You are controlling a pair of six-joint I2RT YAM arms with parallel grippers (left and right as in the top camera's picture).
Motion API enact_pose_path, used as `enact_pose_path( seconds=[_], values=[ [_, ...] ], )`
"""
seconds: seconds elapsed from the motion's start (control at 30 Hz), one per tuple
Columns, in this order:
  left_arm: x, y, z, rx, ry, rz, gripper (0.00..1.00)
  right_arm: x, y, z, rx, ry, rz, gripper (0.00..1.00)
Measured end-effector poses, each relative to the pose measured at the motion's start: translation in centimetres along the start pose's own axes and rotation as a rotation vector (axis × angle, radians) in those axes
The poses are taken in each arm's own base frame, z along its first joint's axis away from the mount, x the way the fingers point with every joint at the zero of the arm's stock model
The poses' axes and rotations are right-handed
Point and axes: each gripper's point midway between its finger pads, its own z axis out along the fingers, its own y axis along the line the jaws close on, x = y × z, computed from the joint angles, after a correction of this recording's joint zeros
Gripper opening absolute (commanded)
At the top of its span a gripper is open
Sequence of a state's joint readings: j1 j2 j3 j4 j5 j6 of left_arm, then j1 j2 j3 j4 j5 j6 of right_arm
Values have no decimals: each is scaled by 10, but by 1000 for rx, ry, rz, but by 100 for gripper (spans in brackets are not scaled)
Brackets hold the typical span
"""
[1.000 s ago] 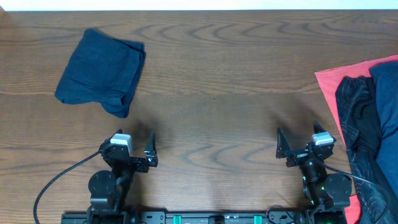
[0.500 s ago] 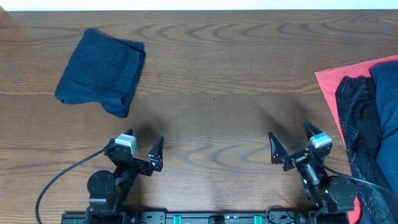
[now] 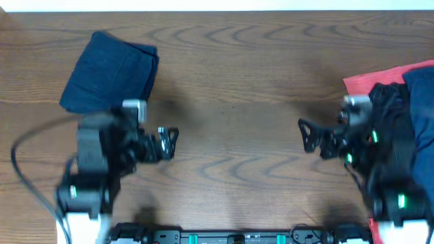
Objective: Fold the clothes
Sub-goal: 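Reach the right gripper to the dark shorts on the red cloth and grasp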
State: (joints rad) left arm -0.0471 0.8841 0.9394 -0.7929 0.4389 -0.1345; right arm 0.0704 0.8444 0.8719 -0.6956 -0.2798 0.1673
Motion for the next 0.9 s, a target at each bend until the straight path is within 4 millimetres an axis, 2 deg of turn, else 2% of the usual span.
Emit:
enact_pose_path(
  seconds=[0.2,0.27,0.37,0.47,0.53,0.6,0.7,0.8,0.9],
  values=[
    [-41,-7,7,-21,141,-59,98,2,-23,48,96,316,67,99],
    [-48,-7,12,-19,154,-64,98,3,-29,59,114,379,92,99],
    [-49,-8,21,1,185,-78,98,-9,-55,70,183,416,165,99],
    [-46,-10,23,21,205,-87,98,-42,-100,73,286,364,262,92],
    [-45,-12,23,32,208,-88,98,-64,-138,70,358,306,332,86],
    [-45,-14,23,39,208,-88,98,-87,-181,65,432,227,396,84],
    [-45,-14,23,42,209,-89,98,-109,-237,61,526,123,453,82],
    [-46,-14,23,43,206,-87,98,-115,-282,69,606,63,481,81],
    [-51,-15,24,49,186,-78,98,-102,-316,83,700,71,488,83]
  ],
)
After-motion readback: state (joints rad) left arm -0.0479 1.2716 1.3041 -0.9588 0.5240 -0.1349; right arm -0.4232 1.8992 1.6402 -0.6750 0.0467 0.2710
